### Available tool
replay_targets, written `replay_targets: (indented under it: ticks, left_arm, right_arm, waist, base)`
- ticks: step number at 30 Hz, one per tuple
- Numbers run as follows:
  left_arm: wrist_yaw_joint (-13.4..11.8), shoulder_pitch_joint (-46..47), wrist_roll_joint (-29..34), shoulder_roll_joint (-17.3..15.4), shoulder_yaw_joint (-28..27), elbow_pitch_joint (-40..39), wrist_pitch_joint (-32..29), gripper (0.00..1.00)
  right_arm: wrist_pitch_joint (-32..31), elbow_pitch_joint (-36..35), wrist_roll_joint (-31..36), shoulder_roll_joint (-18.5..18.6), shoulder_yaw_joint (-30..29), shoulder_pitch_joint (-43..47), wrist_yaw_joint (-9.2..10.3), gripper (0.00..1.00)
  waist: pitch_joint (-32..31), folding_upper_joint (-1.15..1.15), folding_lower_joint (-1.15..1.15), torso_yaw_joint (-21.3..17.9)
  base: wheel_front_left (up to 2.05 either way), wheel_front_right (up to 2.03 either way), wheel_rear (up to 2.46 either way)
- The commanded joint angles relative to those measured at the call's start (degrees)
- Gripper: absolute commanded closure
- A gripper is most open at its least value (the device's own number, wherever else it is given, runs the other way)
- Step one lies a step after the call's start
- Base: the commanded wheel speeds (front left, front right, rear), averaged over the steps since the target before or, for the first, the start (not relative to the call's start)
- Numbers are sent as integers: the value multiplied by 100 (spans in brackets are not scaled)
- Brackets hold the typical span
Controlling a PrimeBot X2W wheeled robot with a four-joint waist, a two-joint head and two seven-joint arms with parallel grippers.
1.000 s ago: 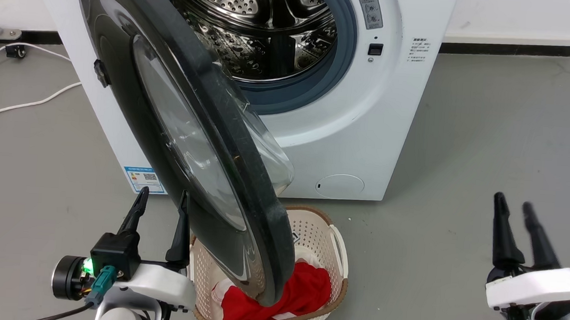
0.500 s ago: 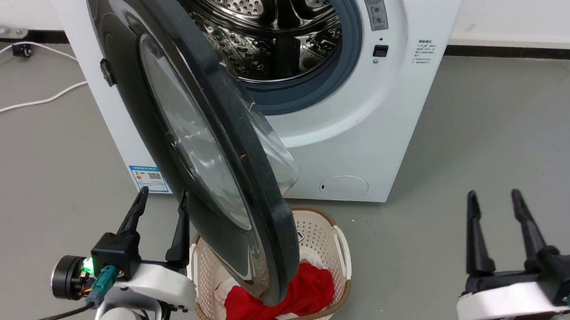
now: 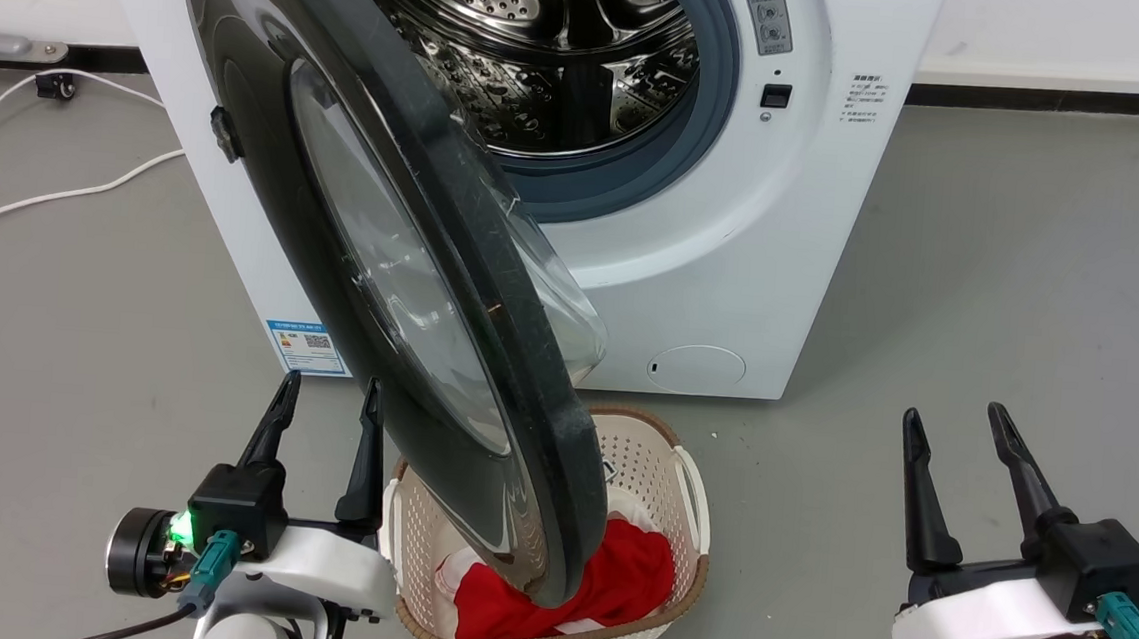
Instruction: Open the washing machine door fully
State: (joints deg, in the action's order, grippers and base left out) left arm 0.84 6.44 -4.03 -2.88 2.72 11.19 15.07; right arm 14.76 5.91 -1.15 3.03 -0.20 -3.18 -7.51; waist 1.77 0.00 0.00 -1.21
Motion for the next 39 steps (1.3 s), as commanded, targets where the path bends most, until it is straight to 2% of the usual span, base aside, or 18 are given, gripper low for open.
replay_targets:
  ticks: [1,7,8,9,10,26,39]
  left_arm:
    - [-8,47,24,0,-6,-3,14,0]
    - [23,54,11,0,-2,22,14,1]
    - [50,62,-5,0,-3,28,14,31]
    - [66,69,-20,0,2,30,14,69]
    - [92,75,-23,0,-4,35,14,100]
    - [112,228,-66,0,-61,-488,14,100]
    - [0,707,-25,0,28,-2101,14,100]
  right_arm:
    - [25,42,-47,-24,5,17,4,0]
    - [32,101,-117,-25,32,-19,4,0]
    - [33,106,-122,-26,36,-25,4,0]
    - [35,106,-136,-26,37,-32,4,0]
    - [36,110,-143,-25,40,-39,4,0]
    - [46,130,-157,-26,35,-92,4,0]
    - [48,127,-175,-25,-2,-78,4,0]
  waist:
    - [3,0,0,-1]
    - [10,0,0,-8]
    - [11,0,0,-9]
    - [13,0,0,-9]
    - [17,0,0,-10]
    - [28,0,0,16]
    - [43,0,0,28]
  base:
    - [0,0,0]
    - [0,0,0]
    - [0,0,0]
    - [0,0,0]
    - [0,0,0]
    - [0,0,0]
    - [0,0,0]
